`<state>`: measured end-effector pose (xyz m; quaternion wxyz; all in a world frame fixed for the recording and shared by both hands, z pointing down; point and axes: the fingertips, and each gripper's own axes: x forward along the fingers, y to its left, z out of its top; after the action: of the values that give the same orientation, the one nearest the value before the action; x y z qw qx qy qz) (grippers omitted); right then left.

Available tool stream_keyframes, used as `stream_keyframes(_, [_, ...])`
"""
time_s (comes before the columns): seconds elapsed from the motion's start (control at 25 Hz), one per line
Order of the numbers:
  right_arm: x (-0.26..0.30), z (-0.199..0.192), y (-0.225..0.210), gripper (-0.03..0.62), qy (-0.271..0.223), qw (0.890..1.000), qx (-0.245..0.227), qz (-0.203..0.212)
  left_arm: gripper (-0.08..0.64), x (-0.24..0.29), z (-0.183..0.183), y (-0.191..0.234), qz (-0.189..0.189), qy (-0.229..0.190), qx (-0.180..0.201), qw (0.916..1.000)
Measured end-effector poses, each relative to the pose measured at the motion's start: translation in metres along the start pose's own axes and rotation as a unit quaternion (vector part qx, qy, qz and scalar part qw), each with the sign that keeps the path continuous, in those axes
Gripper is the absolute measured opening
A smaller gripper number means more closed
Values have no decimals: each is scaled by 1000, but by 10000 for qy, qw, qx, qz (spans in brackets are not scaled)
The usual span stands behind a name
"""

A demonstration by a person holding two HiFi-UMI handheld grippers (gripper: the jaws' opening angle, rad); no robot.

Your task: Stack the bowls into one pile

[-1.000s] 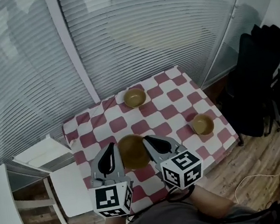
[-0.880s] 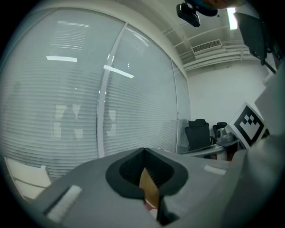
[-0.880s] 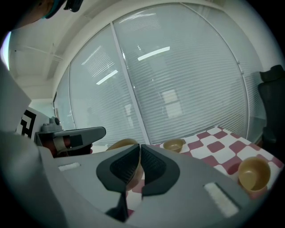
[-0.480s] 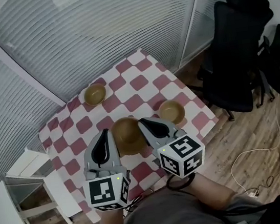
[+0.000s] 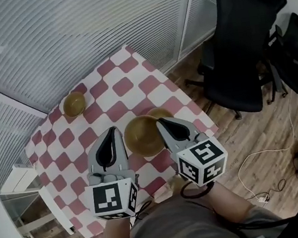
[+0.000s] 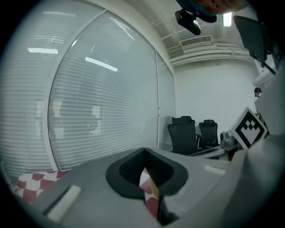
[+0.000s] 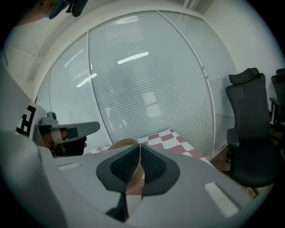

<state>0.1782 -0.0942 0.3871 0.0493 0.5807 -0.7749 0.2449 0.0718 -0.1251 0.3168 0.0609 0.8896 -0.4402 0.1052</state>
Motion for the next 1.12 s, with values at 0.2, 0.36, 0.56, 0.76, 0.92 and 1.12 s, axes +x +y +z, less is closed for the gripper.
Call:
stream_keyframes(0.2, [-2, -12, -43, 40, 127, 9997, 12, -198, 0, 24, -18, -23, -82, 265, -96, 9996])
stream_keyframes(0.36, [6, -25, -67, 39, 268, 9993, 16, -260, 0, 39, -36, -28, -34, 530, -175, 9984])
stream_keyframes(0.56, [24, -45, -85, 40, 492, 9985, -44, -222, 0, 55, -62, -25, 97, 820, -309, 9961])
stream_keyframes(0.76, [36, -61, -97, 40, 622, 9977, -112, -234, 0, 66, -82, -18, 241, 1036, -416, 9935])
stream_keyframes(0.92, [42, -72, -101, 40, 723, 9972, -101, -143, 0, 70, -95, -18, 300, 1207, -508, 9909])
stream_keyframes(1.12, [47, -77, -106, 41, 773, 9966, -211, -178, 0, 77, -107, -18, 308, 1295, -581, 9894])
